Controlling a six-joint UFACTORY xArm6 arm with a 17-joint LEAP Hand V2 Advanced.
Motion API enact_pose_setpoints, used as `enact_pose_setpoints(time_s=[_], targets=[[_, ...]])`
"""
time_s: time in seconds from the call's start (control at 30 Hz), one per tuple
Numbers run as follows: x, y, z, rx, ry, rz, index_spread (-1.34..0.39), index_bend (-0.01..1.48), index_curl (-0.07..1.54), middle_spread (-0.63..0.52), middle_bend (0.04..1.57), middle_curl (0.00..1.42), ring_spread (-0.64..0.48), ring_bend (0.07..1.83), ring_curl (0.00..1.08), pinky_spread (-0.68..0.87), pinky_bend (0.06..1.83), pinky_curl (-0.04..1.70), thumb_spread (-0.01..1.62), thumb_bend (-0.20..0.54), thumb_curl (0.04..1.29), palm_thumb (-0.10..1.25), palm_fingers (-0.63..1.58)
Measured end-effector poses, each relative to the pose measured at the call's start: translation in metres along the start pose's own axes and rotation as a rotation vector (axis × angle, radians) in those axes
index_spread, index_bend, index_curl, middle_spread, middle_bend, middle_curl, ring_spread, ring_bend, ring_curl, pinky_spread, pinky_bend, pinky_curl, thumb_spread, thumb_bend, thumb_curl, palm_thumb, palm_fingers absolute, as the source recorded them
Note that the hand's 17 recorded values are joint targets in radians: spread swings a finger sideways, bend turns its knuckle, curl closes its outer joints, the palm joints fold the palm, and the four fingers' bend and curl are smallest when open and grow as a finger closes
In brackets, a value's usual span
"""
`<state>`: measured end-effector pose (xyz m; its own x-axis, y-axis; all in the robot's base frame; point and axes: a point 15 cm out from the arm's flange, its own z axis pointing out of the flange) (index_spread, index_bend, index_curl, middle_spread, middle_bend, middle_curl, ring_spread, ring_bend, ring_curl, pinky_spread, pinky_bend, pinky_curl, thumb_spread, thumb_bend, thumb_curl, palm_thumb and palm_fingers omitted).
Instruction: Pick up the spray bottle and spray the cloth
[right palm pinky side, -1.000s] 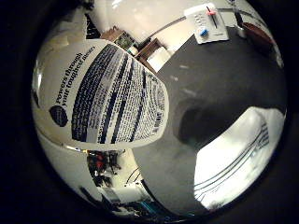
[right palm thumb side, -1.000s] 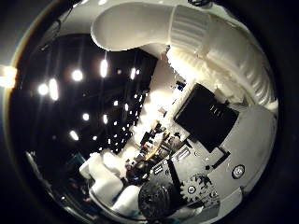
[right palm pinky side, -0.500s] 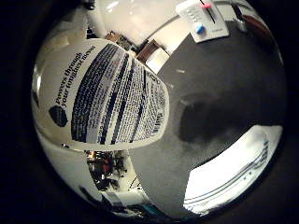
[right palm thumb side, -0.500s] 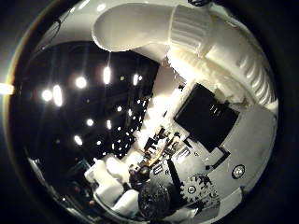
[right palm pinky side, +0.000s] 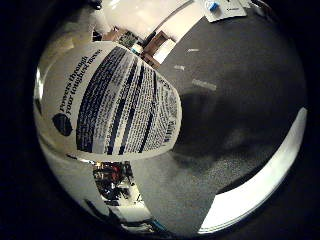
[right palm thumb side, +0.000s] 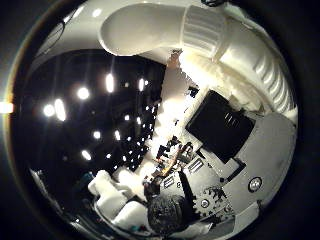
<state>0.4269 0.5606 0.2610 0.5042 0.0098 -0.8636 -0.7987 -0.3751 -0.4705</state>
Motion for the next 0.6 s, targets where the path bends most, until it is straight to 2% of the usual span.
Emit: enact_pose_setpoints(time_s=[0.07, 0.13, 0.17, 0.23, 0.3, 0.37, 0.5, 0.6], targets=[[-0.006, 0.0, 0.003, -0.005, -0.003, -0.009, -0.35, 0.76, 0.57, -0.18, 1.22, 0.61, -0.21, 1.33, 0.49, -0.5, 1.09, 0.51, 0.79, -0.054, 0.91, 0.8, 1.03], [-0.011, 0.002, 0.006, -0.02, -0.004, -0.015, -0.42, 0.6, 0.54, -0.19, 1.04, 0.57, -0.19, 1.25, 0.47, -0.41, 1.12, 0.52, 0.83, -0.046, 0.82, 0.75, 0.7], [-0.014, 0.003, 0.007, -0.028, -0.004, -0.019, -0.44, 0.6, 0.55, -0.19, 0.96, 0.54, -0.16, 1.15, 0.44, -0.29, 1.12, 0.54, 0.88, -0.045, 0.77, 0.72, 0.51], [-0.014, 0.008, 0.008, -0.055, 0.007, -0.026, -0.43, 0.61, 0.53, -0.15, 0.75, 0.47, -0.01, 0.94, 0.36, 0.0, 1.1, 0.53, 0.95, -0.064, 0.69, 0.61, 0.11], [-0.012, 0.015, 0.007, -0.093, 0.029, -0.033, -0.37, 0.55, 0.48, -0.07, 0.61, 0.4, 0.13, 0.78, 0.28, 0.27, 1.06, 0.47, 0.99, -0.052, 0.61, 0.53, -0.02], [-0.012, 0.021, 0.006, -0.13, 0.055, -0.042, -0.32, 0.47, 0.43, -0.01, 0.5, 0.36, 0.21, 0.65, 0.23, 0.44, 0.96, 0.4, 1.0, -0.048, 0.54, 0.47, -0.08], [-0.017, 0.02, 0.002, -0.153, 0.081, -0.063, -0.28, 0.31, 0.37, 0.06, 0.31, 0.3, 0.27, 0.45, 0.18, 0.53, 0.75, 0.3, 0.98, -0.038, 0.46, 0.41, -0.08], [-0.02, 0.018, 0.0, -0.152, 0.083, -0.071, -0.27, 0.24, 0.35, 0.07, 0.22, 0.29, 0.29, 0.36, 0.17, 0.55, 0.68, 0.27, 0.97, -0.036, 0.43, 0.39, -0.03]])
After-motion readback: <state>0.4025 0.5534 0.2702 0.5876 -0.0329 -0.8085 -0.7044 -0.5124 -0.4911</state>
